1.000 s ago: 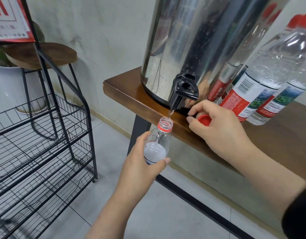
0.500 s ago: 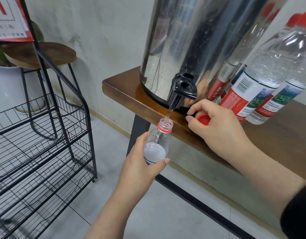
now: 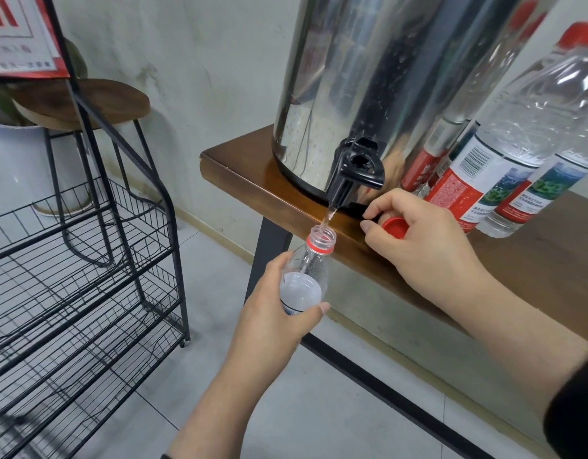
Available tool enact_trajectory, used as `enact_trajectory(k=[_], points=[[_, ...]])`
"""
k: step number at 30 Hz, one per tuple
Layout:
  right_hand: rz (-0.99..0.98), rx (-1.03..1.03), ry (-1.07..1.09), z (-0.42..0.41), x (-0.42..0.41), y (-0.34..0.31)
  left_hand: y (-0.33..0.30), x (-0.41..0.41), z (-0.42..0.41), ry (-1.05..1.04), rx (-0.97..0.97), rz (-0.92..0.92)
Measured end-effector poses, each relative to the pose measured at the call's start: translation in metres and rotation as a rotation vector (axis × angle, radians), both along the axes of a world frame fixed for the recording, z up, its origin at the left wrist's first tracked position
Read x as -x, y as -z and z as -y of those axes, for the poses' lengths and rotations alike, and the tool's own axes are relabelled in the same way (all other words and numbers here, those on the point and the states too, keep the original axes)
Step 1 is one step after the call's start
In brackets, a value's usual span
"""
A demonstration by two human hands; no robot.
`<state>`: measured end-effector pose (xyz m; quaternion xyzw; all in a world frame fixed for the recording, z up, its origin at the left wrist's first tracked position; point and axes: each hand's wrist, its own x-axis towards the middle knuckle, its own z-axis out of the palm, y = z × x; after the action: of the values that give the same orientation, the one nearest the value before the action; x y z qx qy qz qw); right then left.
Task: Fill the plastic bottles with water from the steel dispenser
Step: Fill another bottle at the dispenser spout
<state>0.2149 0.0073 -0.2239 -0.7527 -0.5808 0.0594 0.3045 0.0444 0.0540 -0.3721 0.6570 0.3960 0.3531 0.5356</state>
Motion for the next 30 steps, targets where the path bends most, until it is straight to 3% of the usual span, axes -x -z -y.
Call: enact_trajectory(k=[30], points=[[-0.006, 0.009, 0.005, 0.0004, 0.0016, -0.0023, -0.0027, 0.0036, -0.0014, -0.002, -0.011, 0.011]])
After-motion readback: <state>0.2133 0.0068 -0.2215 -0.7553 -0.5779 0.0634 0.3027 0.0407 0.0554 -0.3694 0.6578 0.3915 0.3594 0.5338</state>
